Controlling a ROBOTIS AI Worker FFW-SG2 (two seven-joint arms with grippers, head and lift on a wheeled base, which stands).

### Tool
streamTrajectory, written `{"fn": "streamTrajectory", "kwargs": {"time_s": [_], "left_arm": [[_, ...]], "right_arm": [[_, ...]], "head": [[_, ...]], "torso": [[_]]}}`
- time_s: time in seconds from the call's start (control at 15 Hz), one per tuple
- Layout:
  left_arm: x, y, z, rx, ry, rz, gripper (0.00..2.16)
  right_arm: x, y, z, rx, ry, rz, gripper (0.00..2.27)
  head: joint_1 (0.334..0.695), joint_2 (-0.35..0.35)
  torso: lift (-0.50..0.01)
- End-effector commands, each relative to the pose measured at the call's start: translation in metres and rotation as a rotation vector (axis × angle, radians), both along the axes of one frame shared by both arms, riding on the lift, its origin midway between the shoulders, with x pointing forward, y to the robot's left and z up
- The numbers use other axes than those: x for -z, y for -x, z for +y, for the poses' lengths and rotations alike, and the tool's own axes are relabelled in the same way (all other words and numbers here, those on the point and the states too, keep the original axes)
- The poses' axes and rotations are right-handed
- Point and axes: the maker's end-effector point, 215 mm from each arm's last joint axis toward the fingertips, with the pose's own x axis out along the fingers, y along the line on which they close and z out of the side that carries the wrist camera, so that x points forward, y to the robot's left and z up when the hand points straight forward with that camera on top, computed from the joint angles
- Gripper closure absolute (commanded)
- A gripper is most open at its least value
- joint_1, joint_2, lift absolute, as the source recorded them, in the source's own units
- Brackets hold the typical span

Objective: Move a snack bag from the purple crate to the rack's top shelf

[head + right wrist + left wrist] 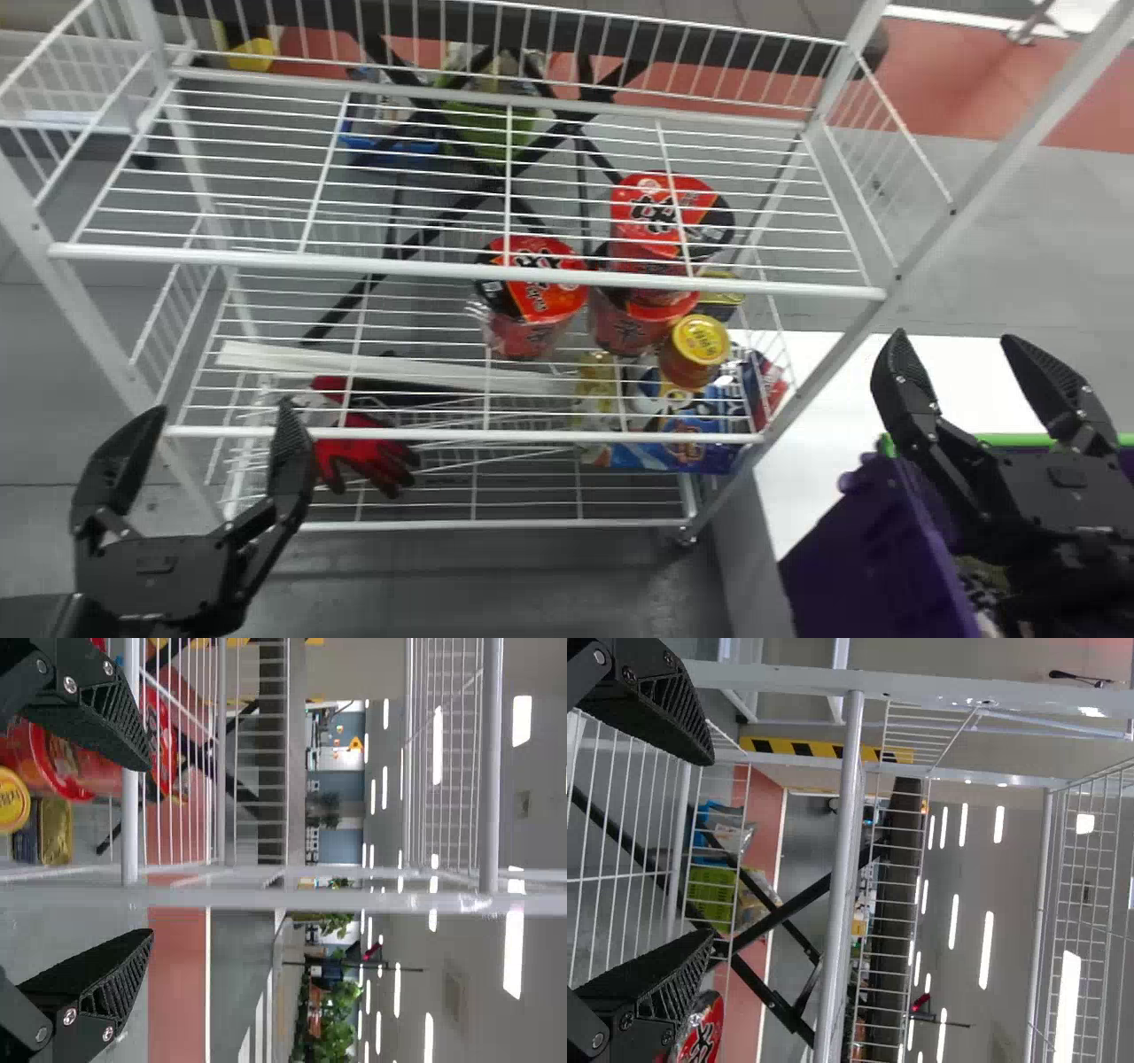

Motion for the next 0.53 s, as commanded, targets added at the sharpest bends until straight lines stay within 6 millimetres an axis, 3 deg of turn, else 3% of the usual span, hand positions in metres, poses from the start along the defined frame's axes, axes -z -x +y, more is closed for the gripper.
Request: {"fn": "streamTrajectory", "kwargs": {"time_s": [0.0, 0.2, 0.47], "left_arm": [[0.008, -0.005, -0.009, 0.014, 0.005, 0.017, 0.14], [0.009, -0.005, -0.015, 0.024, 0.01, 0.019, 0.14], [0.012, -0.005, -0.01, 0.015, 0.015, 0.026, 0.14]], "right_arm": [[0.011, 0.009, -0.037, 0.034, 0.005, 0.075, 0.17], [0.069, 0.03, -0.067, -0.039, -0.075, 0.312, 0.16], [0.097, 0.056, -0.119, -0.016, -0.215, 0.423, 0.17]], "head": [[0.695, -0.254], [0.695, -0.306], [0.695, -0.35]], "torso": [[-0.448], [-0.448], [-0.448]]}}
